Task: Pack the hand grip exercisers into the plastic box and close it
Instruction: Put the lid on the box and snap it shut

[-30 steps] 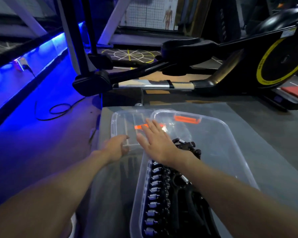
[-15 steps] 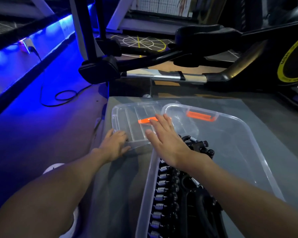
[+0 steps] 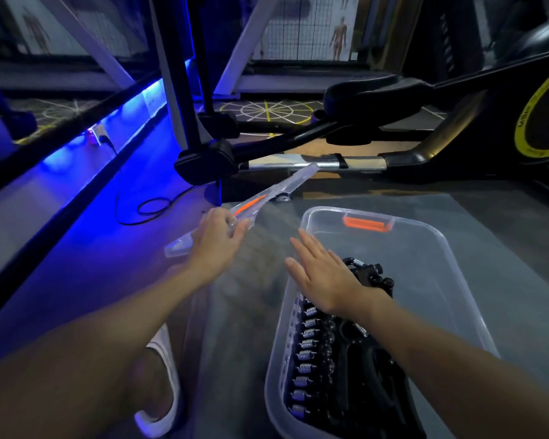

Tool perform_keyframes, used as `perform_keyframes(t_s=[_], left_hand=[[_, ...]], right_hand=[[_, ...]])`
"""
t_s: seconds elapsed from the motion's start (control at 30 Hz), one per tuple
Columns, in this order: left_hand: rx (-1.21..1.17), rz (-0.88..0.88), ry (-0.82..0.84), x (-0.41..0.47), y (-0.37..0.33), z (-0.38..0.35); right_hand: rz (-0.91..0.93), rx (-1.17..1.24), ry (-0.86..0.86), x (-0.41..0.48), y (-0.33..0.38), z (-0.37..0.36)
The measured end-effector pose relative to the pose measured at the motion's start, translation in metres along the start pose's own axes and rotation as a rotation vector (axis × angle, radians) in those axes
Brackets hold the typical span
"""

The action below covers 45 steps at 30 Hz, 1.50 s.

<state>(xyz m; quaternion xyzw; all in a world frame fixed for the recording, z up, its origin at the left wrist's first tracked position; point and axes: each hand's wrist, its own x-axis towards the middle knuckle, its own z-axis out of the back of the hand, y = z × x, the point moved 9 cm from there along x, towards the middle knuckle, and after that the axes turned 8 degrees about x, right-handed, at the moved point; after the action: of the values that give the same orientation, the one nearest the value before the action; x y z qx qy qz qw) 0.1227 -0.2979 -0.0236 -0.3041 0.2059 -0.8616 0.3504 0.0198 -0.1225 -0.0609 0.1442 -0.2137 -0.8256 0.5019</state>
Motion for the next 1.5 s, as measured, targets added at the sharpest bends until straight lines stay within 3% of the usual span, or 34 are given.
perform_keyframes(t_s=[0.1, 0.2, 0.3, 0.4, 0.53, 0.63, 0.77, 0.9, 1.07, 1.23, 1.5], left_hand=[[0.025, -0.047, -0.026, -0.024, -0.036, 0.026], [0.028, -0.113, -0.043, -0.058, -0.080, 0.043], [0.055, -0.204, -0.033, -0.095, -0.120, 0.044], [0.075, -0.240, -0.003, -0.125, -0.151, 0.038], [0.172, -0.430, -0.031, -0.159, -0.195, 0.038], [0.173, -0.522, 0.048, -0.185, -0.221, 0.025], [0.089, -0.595, 0.215, -0.212, -0.244, 0.000], [0.037, -0.638, 0.285, -0.214, -0.238, -0.008], [0.340, -0.483, 0.400, -0.189, -0.178, -0.011], [0.436, -0.466, 0.598, -0.209, -0.160, -0.016], [0.500, -0.562, 0.576, -0.229, -0.176, -0.020]], right_hand=[[-0.009, 0.008, -0.017, -0.028, -0.011, 0.017], [-0.058, 0.071, -0.149, -0.056, -0.033, 0.051], [-0.139, 0.224, -0.242, -0.083, -0.056, 0.083], [-0.115, 0.415, -0.314, -0.109, -0.063, 0.108], [-0.090, 0.559, -0.375, -0.137, -0.065, 0.125], [-0.146, 0.618, -0.408, -0.147, -0.078, 0.127], [-0.360, 0.457, -0.470, -0.165, -0.111, 0.130], [-0.422, 0.357, -0.452, -0.179, -0.120, 0.120], [-0.340, 0.345, -0.491, -0.186, -0.116, 0.119], [-0.309, 0.339, -0.504, -0.191, -0.111, 0.121], [-0.413, 0.408, -0.563, -0.196, -0.133, 0.120]])
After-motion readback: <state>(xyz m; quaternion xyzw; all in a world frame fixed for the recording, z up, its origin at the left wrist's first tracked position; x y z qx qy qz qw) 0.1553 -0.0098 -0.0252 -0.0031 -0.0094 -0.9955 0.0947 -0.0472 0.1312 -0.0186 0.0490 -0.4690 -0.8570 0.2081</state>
